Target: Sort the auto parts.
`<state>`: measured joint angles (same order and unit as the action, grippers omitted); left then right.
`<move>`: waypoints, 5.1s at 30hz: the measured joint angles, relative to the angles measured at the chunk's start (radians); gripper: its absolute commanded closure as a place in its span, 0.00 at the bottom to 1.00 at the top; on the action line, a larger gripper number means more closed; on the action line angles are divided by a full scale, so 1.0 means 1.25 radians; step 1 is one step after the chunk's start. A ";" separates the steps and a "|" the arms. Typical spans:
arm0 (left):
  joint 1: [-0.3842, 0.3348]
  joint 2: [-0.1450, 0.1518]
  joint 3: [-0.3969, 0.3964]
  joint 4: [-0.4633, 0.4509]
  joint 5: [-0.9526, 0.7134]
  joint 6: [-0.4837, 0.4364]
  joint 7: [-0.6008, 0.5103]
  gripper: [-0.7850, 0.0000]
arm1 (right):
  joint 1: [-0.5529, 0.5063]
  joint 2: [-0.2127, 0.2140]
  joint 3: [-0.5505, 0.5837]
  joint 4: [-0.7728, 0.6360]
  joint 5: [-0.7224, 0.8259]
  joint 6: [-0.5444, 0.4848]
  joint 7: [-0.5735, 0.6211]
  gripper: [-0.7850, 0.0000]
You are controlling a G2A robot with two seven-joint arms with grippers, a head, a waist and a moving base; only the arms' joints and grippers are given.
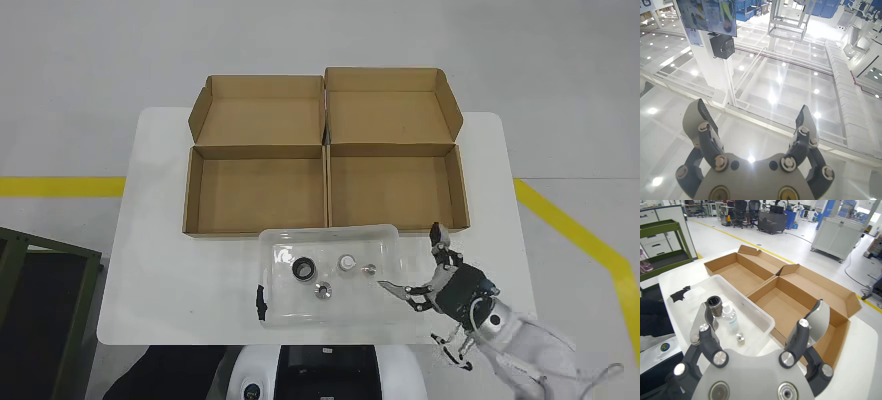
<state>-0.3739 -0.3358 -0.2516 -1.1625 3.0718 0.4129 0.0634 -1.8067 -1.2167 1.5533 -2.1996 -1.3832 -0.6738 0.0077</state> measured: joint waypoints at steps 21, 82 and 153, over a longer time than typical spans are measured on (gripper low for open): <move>0.000 0.000 0.000 0.000 0.000 0.000 0.000 0.00 | 0.235 0.011 -0.199 0.137 -0.004 -0.160 0.213 0.00; 0.000 0.000 0.000 0.000 0.000 0.000 0.000 0.00 | 0.278 0.046 -0.232 0.081 0.074 -0.054 0.163 1.00; 0.000 0.000 0.000 0.000 0.000 0.000 0.000 0.00 | 0.397 0.031 -0.254 0.216 0.055 0.105 0.119 1.00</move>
<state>-0.3739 -0.3358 -0.2516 -1.1625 3.0718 0.4129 0.0634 -1.3100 -1.1776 1.2359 -1.9293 -1.3144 -0.5425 0.1566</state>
